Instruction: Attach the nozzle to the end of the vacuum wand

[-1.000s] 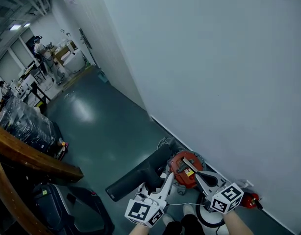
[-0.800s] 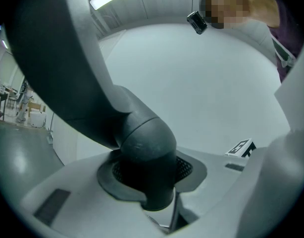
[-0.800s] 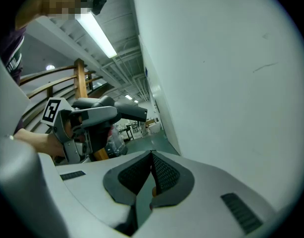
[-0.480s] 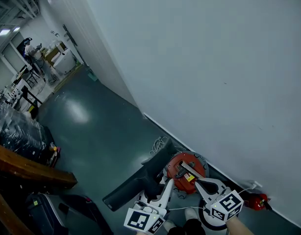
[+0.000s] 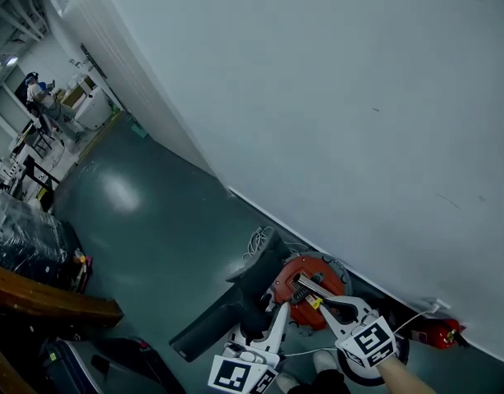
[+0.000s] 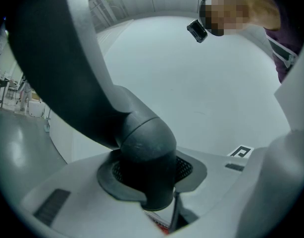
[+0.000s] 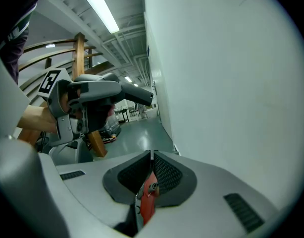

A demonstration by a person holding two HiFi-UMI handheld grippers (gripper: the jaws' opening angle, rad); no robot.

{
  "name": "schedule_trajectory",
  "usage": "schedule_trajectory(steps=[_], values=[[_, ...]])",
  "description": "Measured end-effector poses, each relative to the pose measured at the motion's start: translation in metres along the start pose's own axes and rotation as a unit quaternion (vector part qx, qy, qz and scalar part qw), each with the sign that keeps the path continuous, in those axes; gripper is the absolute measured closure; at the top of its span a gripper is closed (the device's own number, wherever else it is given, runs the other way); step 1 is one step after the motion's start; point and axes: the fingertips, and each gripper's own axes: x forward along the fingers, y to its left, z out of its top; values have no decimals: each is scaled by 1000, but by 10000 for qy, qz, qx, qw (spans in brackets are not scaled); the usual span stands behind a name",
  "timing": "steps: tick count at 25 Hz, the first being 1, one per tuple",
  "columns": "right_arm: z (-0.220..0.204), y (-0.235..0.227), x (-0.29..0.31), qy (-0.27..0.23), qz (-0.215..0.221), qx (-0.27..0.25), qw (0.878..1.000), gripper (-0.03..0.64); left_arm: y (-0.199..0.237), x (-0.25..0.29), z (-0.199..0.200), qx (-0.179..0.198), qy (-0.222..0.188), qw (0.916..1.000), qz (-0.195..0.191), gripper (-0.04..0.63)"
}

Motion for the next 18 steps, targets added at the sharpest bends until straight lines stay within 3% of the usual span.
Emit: schedule_trajectory(steps=[6, 18], values=[[-39, -19, 30, 258, -28, -151, 9995, 593, 17, 19, -36, -84, 32, 10000, -12, 465], [-104, -44, 86, 891, 111, -608, 9941, 496, 52, 52, -93, -207, 253, 9994, -89, 465]])
